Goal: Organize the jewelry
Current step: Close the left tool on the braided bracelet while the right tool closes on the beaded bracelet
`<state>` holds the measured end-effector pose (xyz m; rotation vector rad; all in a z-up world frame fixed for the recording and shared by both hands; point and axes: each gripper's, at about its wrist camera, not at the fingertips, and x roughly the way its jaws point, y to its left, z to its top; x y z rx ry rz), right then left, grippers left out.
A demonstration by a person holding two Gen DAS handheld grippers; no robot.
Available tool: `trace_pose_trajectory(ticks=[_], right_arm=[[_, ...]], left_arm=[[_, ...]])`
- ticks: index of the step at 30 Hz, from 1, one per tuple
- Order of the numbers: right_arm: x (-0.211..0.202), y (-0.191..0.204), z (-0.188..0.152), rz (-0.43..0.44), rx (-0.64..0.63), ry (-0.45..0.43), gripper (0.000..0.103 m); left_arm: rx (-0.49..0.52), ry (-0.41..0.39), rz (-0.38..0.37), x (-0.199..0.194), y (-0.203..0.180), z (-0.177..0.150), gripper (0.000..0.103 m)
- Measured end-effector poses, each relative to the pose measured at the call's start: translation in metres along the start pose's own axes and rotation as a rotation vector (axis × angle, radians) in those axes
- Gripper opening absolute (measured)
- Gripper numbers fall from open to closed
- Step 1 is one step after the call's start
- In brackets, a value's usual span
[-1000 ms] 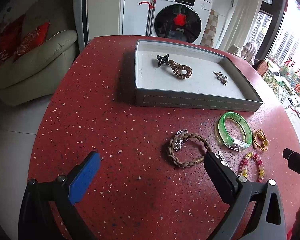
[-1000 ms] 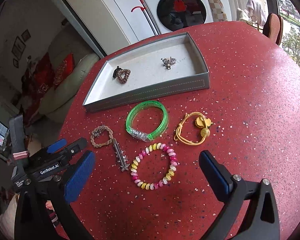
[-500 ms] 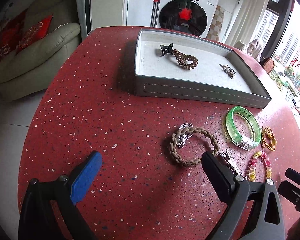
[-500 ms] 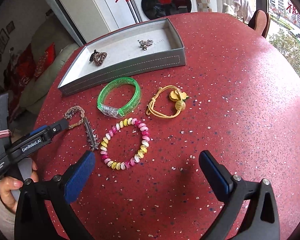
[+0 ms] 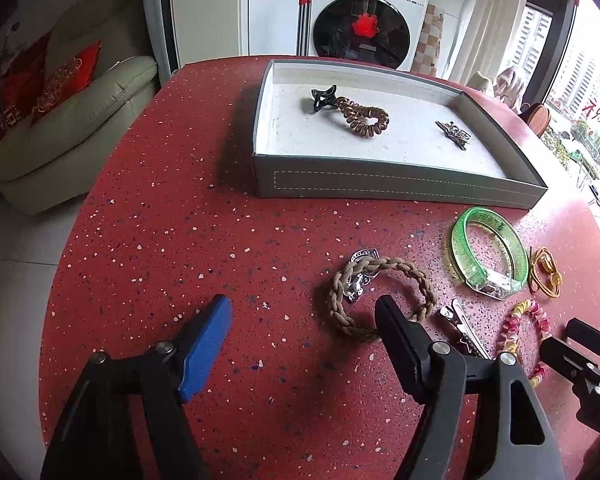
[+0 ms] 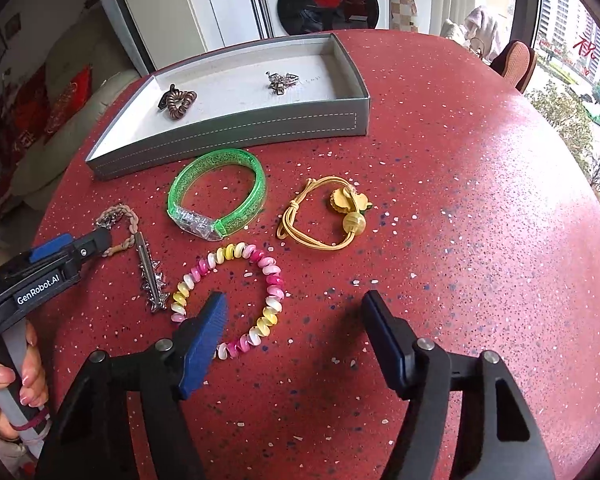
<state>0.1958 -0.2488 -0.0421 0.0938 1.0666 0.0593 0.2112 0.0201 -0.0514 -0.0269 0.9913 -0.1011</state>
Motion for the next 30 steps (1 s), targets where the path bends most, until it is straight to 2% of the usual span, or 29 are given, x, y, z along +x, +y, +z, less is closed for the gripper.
trace_pose_trajectory(ticks=[2, 4, 7, 9, 13, 14, 16, 30], right_arm=[[0.001, 0.008, -0.001, -0.037, -0.048, -0.002, 0.069], [0.003, 0.014, -0.004, -0.077, -0.094, -0.004, 0.067], [0.0, 0.018, -0.005, -0.066, -0.118, -0.012, 0.057], [-0.001, 0.02, -0.006, -0.061, -0.127, -0.014, 0.043], [-0.002, 0.023, -0.006, -0.048, -0.137, -0.014, 0.026], [-0.002, 0.023, -0.007, -0.045, -0.136, -0.016, 0.017], [-0.003, 0.022, -0.007, -0.04, -0.129, -0.02, 0.01], [-0.026, 0.004, 0.001, 0.031, -0.055, -0.091, 0.01]], left_arm=[[0.003, 0.0, -0.001, -0.001, -0.001, 0.0, 0.089], [0.019, -0.006, 0.013, -0.001, -0.004, -0.001, 0.08], [0.038, -0.01, 0.025, -0.002, -0.006, -0.002, 0.074], [0.05, -0.015, 0.033, -0.003, -0.007, -0.002, 0.06], [0.043, -0.016, 0.013, -0.005, -0.002, -0.001, 0.034], [0.041, -0.017, 0.009, -0.005, 0.0, -0.001, 0.026], [0.03, -0.016, -0.018, -0.006, 0.004, -0.001, 0.026], [0.008, -0.082, -0.133, -0.037, 0.011, 0.004, 0.026]])
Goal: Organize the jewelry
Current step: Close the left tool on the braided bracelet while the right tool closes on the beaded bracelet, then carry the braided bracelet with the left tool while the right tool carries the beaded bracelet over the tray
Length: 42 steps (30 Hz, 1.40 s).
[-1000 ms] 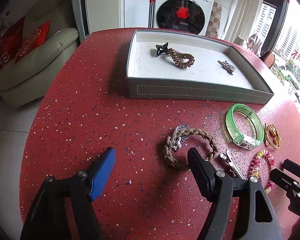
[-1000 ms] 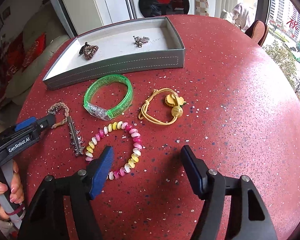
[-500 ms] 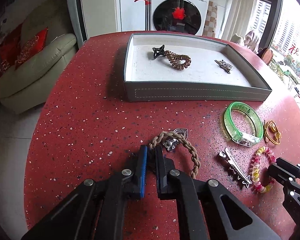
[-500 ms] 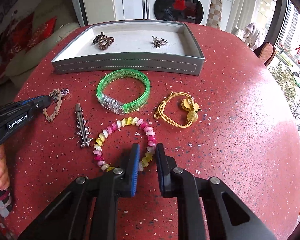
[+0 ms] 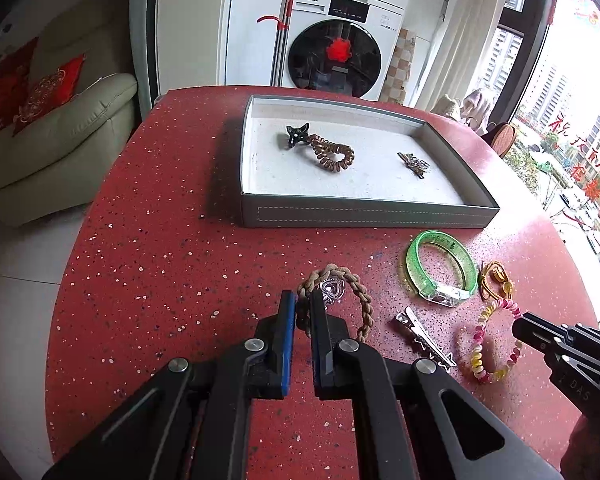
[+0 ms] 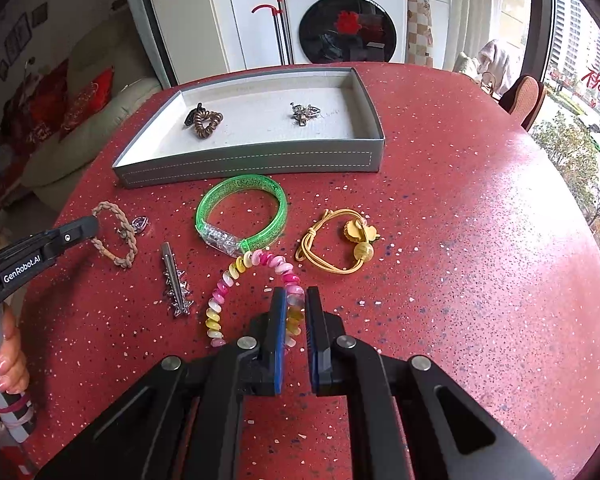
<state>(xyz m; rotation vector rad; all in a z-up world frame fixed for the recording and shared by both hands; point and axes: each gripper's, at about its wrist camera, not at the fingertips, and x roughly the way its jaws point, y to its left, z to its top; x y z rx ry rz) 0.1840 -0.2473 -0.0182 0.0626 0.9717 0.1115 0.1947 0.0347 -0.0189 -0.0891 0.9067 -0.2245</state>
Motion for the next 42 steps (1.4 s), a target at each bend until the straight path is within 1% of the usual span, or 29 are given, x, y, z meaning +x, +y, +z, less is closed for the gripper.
trace_pose_trajectory(ticks=[8, 13, 19, 25, 34, 42], right_arm=[[-0.014, -0.001, 0.009, 0.028, 0.005, -0.037, 0.01], [-0.02, -0.001, 0.016, 0.044, 0.011, -0.056, 0.01], [-0.025, -0.001, 0.024, 0.059, 0.02, -0.074, 0.01], [-0.028, 0.0, 0.033, 0.07, 0.015, -0.087, 0.01], [-0.025, -0.001, 0.066, 0.091, 0.016, -0.11, 0.01], [-0.008, -0.008, 0.099, 0.125, 0.06, -0.104, 0.01]], left_arm=[[0.003, -0.016, -0.031, -0.01, -0.007, 0.008, 0.026], [0.011, -0.043, -0.044, -0.021, -0.012, 0.014, 0.026], [0.025, -0.074, -0.051, -0.03, -0.016, 0.025, 0.026], [0.021, -0.082, -0.055, -0.031, -0.016, 0.031, 0.026], [0.021, -0.107, -0.053, -0.032, -0.012, 0.053, 0.026], [0.033, -0.115, -0.047, -0.021, -0.012, 0.081, 0.026]])
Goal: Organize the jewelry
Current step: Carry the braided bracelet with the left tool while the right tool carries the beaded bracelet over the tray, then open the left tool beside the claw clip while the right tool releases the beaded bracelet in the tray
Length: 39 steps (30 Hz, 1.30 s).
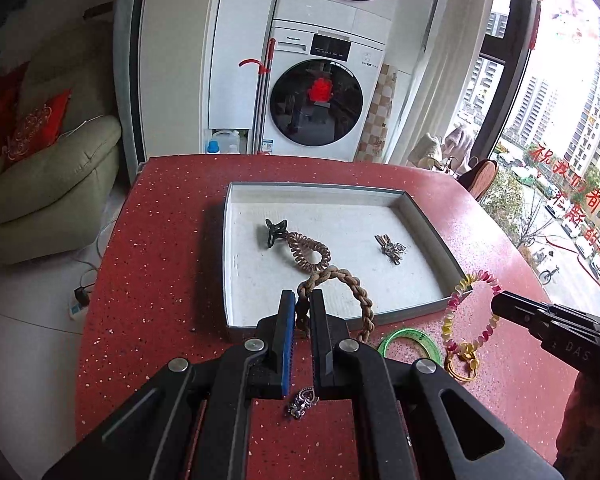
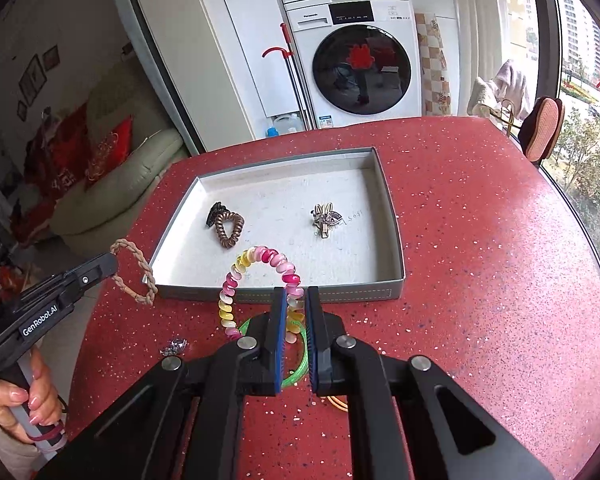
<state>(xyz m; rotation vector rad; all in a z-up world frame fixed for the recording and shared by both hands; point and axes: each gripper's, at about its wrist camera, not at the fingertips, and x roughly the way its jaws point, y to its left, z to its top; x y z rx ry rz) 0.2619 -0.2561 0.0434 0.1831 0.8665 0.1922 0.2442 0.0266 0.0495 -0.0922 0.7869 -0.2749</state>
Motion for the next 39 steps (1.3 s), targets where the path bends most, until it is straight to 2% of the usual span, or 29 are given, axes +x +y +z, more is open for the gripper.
trace_pose_trajectory(ticks=[7, 12, 19, 23, 27, 36, 39], right_arm=[[0.03, -0.005, 0.033, 0.003, 0.02, 0.025, 0.01], [0.061, -0.013, 0.049, 0.012, 0.047, 0.082, 0.01], [0.107, -0.028, 0.048, -0.006, 0.096, 0.197, 0.01], [0.125, -0.034, 0.045, -0.035, 0.091, 0.23, 0.01], [0.134, -0.043, 0.049, -0.068, 0.107, 0.22, 0.01], [0.14, -0.05, 0.061, -0.149, 0.084, 0.162, 0.01], [0.141, -0.051, 0.057, -0.142, 0.087, 0.163, 0.01]], left_arm=[[-0.004, 0.017, -0.01, 0.027, 0.001, 0.036, 0.026], [0.034, 0.063, 0.002, 0.058, -0.001, 0.055, 0.026], [0.051, 0.206, -0.015, 0.106, -0.001, 0.051, 0.026], [0.081, 0.263, 0.001, 0.127, -0.005, 0.041, 0.026], [0.09, 0.268, 0.047, 0.142, -0.007, 0.039, 0.026], [0.107, 0.224, 0.167, 0.163, -0.01, 0.036, 0.026], [0.109, 0.236, 0.176, 0.169, -0.01, 0.031, 0.026]])
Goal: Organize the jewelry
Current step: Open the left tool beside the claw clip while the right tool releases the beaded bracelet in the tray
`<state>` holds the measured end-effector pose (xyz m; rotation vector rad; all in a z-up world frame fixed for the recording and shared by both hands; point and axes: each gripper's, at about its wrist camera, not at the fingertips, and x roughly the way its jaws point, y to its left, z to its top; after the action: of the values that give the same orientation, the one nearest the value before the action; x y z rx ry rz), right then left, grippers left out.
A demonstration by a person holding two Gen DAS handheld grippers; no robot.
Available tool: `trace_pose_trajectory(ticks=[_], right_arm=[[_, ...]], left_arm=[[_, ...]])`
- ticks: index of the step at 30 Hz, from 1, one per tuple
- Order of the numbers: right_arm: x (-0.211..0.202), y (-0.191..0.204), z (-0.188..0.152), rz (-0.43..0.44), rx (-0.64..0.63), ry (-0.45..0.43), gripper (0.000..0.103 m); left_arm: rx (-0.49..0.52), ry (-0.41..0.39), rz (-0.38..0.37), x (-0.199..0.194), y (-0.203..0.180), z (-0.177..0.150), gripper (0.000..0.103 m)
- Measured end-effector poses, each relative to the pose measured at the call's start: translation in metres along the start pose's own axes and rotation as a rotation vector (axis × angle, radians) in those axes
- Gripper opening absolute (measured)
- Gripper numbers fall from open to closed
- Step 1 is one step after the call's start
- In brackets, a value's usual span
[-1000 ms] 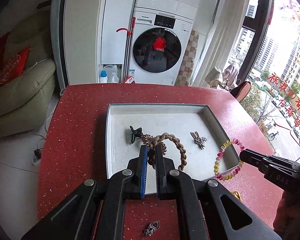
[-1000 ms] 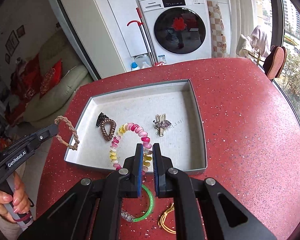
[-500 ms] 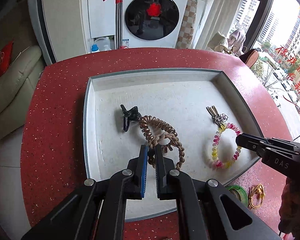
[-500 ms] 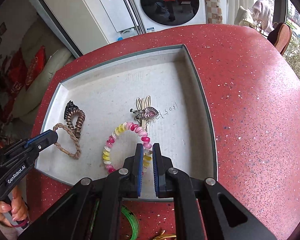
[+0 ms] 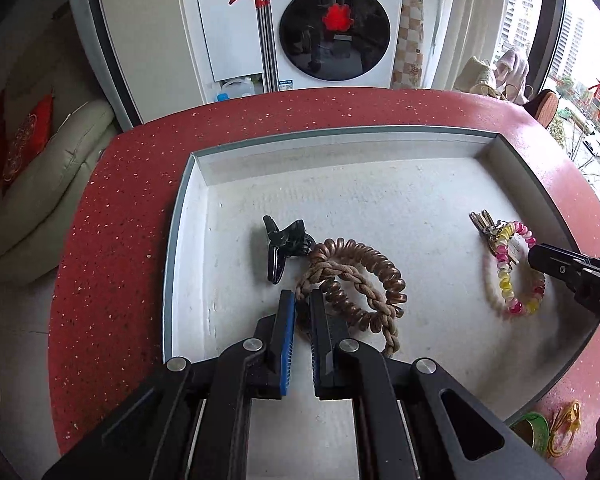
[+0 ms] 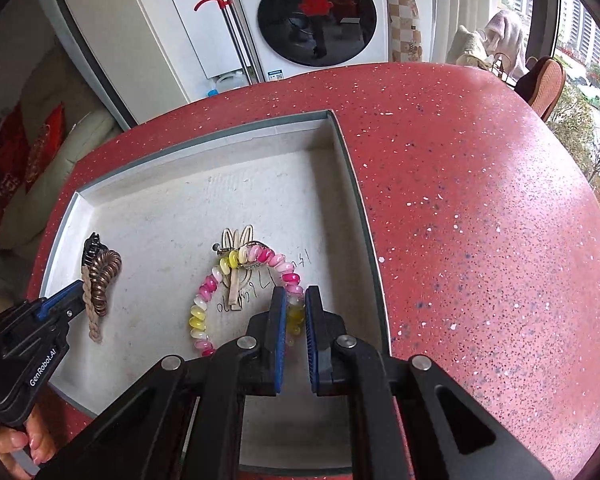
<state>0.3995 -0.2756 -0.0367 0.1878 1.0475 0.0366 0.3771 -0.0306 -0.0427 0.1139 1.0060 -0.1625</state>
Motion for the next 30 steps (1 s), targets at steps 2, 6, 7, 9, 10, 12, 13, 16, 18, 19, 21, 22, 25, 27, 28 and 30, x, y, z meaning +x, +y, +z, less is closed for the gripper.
trace_pose_trajectory(ticks=[2, 6, 7, 9, 10, 12, 13, 16, 18, 19, 21, 22, 25, 27, 28, 30], right_arm=[[-0.001, 0.002, -0.002, -0.004, -0.016, -0.005, 0.011], [-0.003, 0.005, -0.002, 0.002, -0.018, -0.011, 0.021], [-0.004, 0.004, -0.003, 0.011, -0.013, -0.013, 0.027], [-0.007, 0.006, -0.004, 0.024, -0.013, -0.022, 0.046], [-0.009, 0.008, -0.005, 0.026, -0.016, -0.028, 0.046], [-0.015, 0.01, -0.006, 0.04, -0.014, -0.04, 0.046], [-0.018, 0.011, -0.007, 0.049, -0.01, -0.048, 0.047], [-0.029, 0.014, -0.009, 0.064, -0.009, -0.076, 0.051], [-0.037, 0.016, -0.01, 0.072, -0.01, -0.092, 0.052], [-0.039, 0.016, -0.011, 0.078, -0.009, -0.098, 0.053], [-0.045, 0.016, -0.012, 0.09, -0.005, -0.109, 0.054], [-0.048, 0.017, -0.013, 0.095, -0.005, -0.114, 0.054], [-0.055, 0.019, -0.017, 0.103, -0.006, -0.124, 0.057], [-0.059, 0.021, -0.019, 0.111, -0.008, -0.126, 0.058], [-0.06, 0.021, -0.021, 0.116, -0.008, -0.126, 0.058], [-0.063, 0.022, -0.024, 0.125, -0.007, -0.124, 0.061]], left_arm=[[0.01, -0.02, 0.007, -0.002, 0.0, -0.003, 0.026], [0.003, -0.041, 0.002, -0.005, 0.001, -0.004, 0.026], [0.0, -0.045, -0.003, -0.006, 0.002, -0.004, 0.026], [0.001, -0.048, -0.002, -0.007, 0.003, -0.005, 0.026], [0.002, -0.047, 0.001, -0.007, 0.002, -0.005, 0.026], [0.002, -0.045, 0.001, -0.008, 0.001, -0.007, 0.026], [0.002, -0.048, 0.002, -0.009, 0.001, -0.008, 0.026], [-0.009, -0.073, 0.022, -0.015, 0.001, -0.01, 0.026], [-0.021, -0.087, 0.016, -0.02, 0.002, -0.011, 0.026], [-0.026, -0.093, 0.014, -0.022, 0.003, -0.012, 0.026], [-0.028, -0.1, 0.008, -0.025, 0.004, -0.012, 0.026], [-0.027, -0.104, 0.006, -0.027, 0.004, -0.012, 0.026], [-0.026, -0.117, 0.001, -0.034, 0.005, -0.015, 0.026], [-0.033, -0.128, -0.006, -0.04, 0.008, -0.017, 0.026], [-0.038, -0.132, -0.008, -0.043, 0.009, -0.018, 0.026], [-0.047, -0.136, -0.014, -0.048, 0.011, -0.019, 0.027]])
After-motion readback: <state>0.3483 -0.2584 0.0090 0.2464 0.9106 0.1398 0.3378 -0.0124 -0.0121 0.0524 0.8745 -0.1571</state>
